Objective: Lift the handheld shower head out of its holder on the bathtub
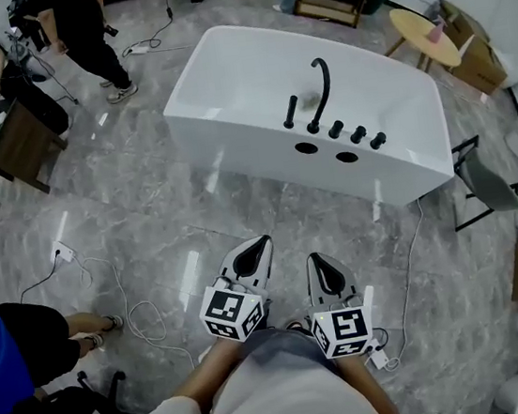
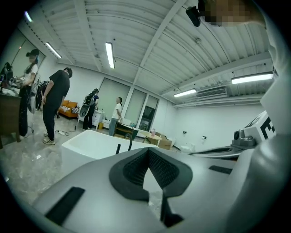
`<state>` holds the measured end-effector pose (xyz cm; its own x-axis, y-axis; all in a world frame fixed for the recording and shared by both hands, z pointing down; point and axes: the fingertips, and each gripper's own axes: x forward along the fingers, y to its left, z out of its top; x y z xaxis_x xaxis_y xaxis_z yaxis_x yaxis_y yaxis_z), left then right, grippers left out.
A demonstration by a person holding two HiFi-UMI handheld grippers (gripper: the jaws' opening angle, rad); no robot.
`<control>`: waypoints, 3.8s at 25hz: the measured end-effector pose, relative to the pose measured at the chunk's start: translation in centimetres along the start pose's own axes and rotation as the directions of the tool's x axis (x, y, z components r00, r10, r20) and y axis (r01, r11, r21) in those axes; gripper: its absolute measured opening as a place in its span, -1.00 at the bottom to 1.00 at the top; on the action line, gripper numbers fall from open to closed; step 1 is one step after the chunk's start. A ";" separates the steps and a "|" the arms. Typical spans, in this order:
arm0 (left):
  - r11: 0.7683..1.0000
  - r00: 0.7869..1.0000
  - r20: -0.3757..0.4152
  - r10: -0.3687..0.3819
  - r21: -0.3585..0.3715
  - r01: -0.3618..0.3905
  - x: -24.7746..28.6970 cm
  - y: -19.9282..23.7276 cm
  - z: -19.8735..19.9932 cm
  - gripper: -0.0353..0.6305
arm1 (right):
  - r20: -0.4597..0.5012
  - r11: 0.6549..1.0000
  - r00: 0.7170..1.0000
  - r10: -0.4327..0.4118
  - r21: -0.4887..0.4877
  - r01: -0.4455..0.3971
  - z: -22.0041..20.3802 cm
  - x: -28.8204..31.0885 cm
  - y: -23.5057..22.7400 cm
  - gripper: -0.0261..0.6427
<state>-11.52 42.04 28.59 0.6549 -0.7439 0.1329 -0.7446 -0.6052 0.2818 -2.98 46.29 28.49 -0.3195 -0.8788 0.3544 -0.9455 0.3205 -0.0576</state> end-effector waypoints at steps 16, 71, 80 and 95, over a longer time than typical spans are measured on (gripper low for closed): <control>0.995 0.996 0.006 -0.086 -0.048 0.086 4.5 6.9 2.4 -0.88 | -0.007 0.997 0.997 -0.074 -0.013 0.074 3.1 7.2 0.3 -0.86; 0.999 0.979 -0.199 -0.049 0.005 0.051 40.8 12.4 4.1 -0.88 | -0.107 0.964 0.972 0.211 0.188 -0.189 7.8 31.6 -25.0 -0.86; 0.998 0.990 -0.134 -0.048 0.034 0.053 43.9 20.8 6.2 -0.88 | -0.093 0.982 0.981 0.173 0.091 -0.164 11.9 38.7 -24.2 -0.85; 0.968 0.984 -0.163 -0.078 0.225 0.114 47.2 26.3 -2.8 -0.88 | -0.037 0.998 0.999 0.026 0.063 -0.024 11.1 44.6 -23.0 -0.85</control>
<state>0.12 -8.23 44.90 0.7232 -0.6383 0.2637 -0.6749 -0.7341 0.0743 3.87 -4.16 35.29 -0.3419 -0.8565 0.3867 -0.9396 0.3188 -0.1246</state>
